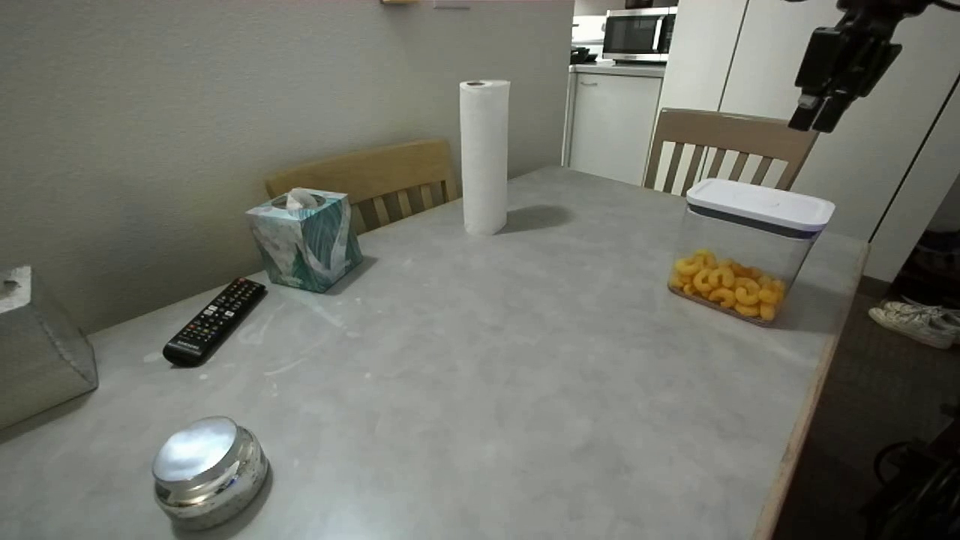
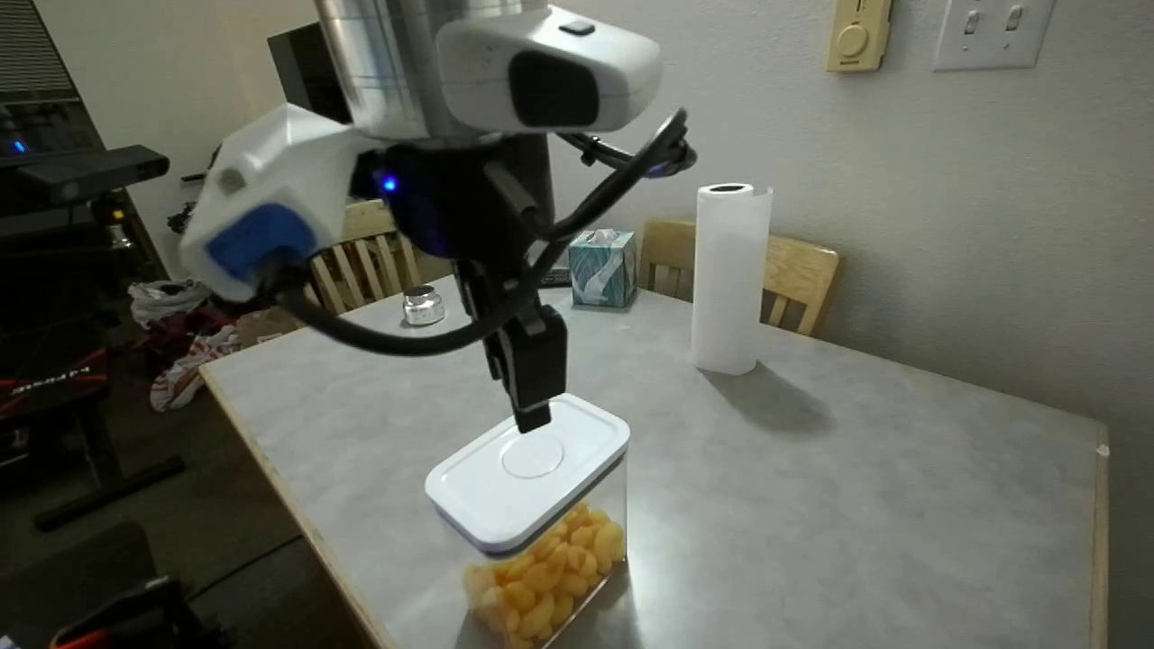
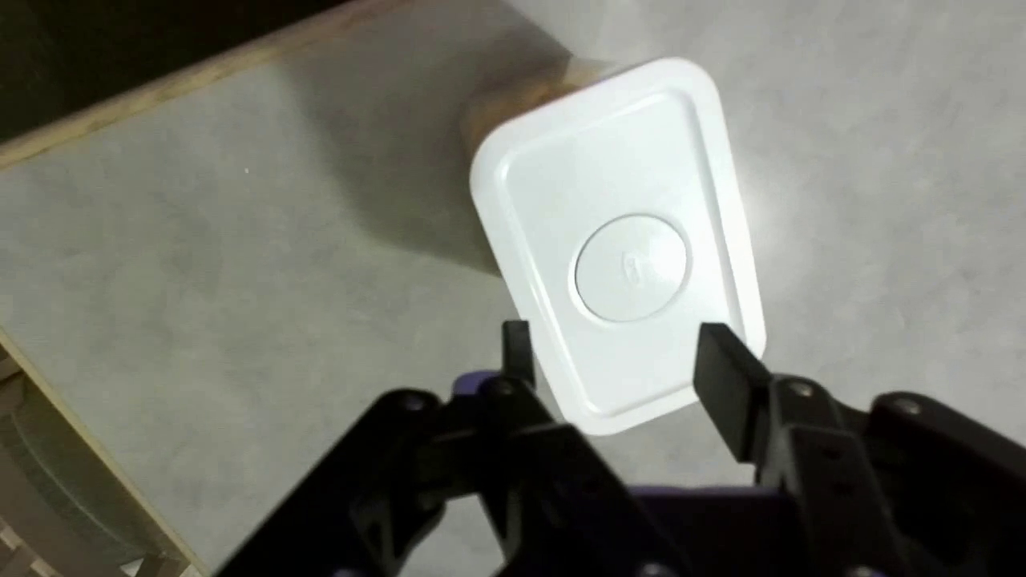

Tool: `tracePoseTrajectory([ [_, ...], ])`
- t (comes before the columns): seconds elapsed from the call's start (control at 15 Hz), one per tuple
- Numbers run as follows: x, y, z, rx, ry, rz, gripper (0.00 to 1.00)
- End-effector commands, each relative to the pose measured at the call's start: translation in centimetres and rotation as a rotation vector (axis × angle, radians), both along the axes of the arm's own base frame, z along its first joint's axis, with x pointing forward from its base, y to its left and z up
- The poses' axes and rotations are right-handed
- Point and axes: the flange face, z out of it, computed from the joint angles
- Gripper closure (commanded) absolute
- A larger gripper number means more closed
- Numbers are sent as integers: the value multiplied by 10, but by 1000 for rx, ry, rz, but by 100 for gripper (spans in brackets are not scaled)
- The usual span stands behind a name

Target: Cover the container with the white lid and then press the button atop the lid

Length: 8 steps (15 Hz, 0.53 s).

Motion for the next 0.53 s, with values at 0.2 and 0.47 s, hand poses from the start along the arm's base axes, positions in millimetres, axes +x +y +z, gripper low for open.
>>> tracePoseTrajectory([
  [0.2, -61, 30, -11, 46, 124, -157, 0],
  [0.47, -89, 41, -13, 95, 145, -230, 0],
])
